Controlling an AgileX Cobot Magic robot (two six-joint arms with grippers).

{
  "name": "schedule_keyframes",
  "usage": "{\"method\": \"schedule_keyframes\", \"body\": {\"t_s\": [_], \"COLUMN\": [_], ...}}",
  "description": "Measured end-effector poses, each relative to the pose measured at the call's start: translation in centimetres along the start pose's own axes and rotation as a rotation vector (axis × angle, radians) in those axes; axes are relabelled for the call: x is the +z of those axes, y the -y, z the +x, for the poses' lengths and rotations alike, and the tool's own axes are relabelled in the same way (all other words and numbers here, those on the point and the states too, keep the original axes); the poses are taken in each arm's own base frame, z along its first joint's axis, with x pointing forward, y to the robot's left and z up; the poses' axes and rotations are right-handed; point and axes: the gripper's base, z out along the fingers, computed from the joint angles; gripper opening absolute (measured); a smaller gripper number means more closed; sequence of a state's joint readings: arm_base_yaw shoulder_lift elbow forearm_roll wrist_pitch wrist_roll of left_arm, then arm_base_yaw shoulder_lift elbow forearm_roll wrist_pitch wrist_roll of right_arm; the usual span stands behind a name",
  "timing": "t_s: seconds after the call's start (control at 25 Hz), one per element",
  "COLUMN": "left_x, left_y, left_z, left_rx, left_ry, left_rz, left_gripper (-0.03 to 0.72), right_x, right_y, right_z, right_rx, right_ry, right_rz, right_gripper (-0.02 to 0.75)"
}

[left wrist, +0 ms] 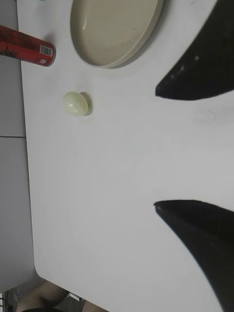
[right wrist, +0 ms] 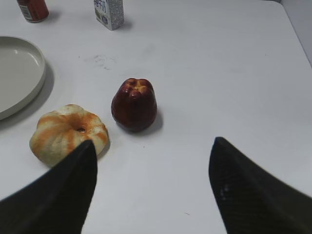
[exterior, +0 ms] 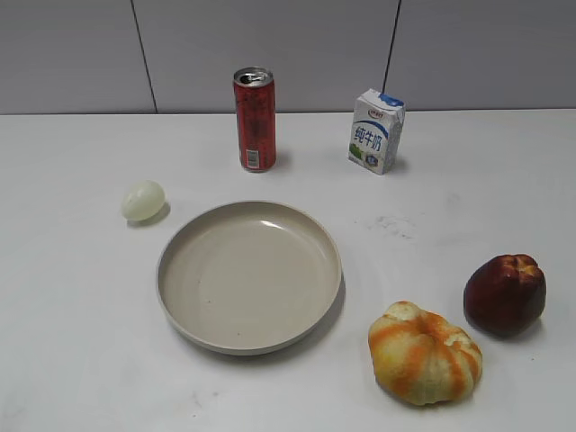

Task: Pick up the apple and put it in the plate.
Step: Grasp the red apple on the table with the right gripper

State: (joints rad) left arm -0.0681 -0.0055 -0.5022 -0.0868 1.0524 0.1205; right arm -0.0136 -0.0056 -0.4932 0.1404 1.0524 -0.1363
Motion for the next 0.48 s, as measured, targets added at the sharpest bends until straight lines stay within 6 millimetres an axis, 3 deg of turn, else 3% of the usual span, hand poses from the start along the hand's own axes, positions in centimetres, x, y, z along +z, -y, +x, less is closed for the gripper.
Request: {"method": "schedule_keyframes", "body": {"t_s": [0.48], "left_x": [0.00], "left_y": [0.00], "left_z": [0.00], "left_rx": [0.000], "left_ry": [0.000], "left_rz": [0.000], "left_gripper": [0.491], "right_x": [-0.03], "right_y": [0.01], "right_z": [0.01], "right_rx": [-0.010], "right_ry": [0.000], "right_rz": [-0.023], "right_gripper": [0.571]}}
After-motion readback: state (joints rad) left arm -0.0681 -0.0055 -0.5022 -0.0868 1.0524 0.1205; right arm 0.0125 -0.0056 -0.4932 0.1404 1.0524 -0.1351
